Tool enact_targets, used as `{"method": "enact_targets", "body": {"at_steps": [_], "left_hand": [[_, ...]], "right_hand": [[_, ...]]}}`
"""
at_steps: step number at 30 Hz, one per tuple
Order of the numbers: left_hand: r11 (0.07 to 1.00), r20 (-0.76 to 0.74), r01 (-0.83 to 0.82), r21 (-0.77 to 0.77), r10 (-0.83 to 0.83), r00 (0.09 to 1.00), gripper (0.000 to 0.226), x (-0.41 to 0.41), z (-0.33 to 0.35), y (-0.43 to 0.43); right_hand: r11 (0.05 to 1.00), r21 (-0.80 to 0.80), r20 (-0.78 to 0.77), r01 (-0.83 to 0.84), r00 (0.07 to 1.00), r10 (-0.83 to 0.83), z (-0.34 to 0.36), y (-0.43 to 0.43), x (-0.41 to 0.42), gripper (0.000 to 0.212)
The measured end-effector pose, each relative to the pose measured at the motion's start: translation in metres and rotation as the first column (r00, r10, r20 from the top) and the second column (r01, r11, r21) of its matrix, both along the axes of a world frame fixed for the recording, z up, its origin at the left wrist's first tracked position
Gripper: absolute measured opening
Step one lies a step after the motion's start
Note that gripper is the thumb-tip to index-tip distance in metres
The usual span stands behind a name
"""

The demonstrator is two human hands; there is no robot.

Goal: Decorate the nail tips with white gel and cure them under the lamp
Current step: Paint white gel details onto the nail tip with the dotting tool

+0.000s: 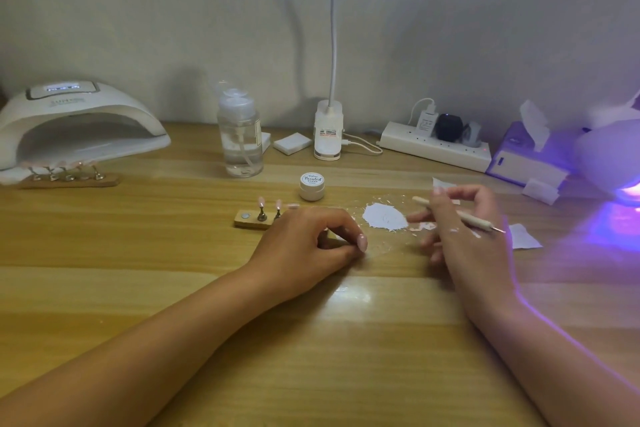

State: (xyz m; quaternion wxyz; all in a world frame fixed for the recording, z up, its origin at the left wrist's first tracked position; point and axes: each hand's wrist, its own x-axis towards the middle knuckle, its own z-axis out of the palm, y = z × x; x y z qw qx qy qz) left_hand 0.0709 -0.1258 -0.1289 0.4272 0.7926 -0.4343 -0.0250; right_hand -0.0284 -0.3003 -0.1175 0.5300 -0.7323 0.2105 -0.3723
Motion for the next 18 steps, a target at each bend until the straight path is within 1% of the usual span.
{"method": "enact_targets", "body": {"at_steps": [2, 5, 7, 12, 15, 18], "left_hand": [[1.000, 0.006, -0.001, 0.002, 0.001, 1.000, 0.013, 0.000, 0.000, 0.000], [1.000, 0.019, -0.002, -0.001, 0.002, 1.000, 0.012, 0.001, 0.000, 0.000], [1.000, 0.036, -0.009, 0.000, 0.009, 0.999, 0.013, 0.001, 0.000, -0.001], [1.000, 0.062, -0.011, 0.000, 0.011, 0.998, 0.022, -0.001, 0.002, 0.000], [1.000, 0.063, -0.018, 0.005, 0.017, 0.998, 0.020, -0.001, 0.002, -0.001], [1.000, 0.066, -0.019, 0.000, 0.019, 0.998, 0.018, 0.000, 0.002, -0.001]], "right_hand": [[0.998, 0.016, 0.067, -0.066, 0.996, 0.065, 0.007, 0.008, -0.003, 0.018], [0.948, 0.228, 0.087, -0.222, 0.974, 0.208, 0.006, 0.024, -0.004, 0.021], [0.920, 0.305, 0.054, -0.247, 0.969, 0.243, 0.002, 0.032, -0.003, 0.022], [0.922, 0.306, 0.060, -0.236, 0.972, 0.229, -0.001, 0.035, -0.001, 0.026], [0.930, 0.279, 0.032, -0.241, 0.970, 0.242, -0.001, 0.036, -0.002, 0.017], [0.930, 0.266, 0.027, -0.255, 0.966, 0.258, -0.002, 0.036, -0.002, 0.016]]}}
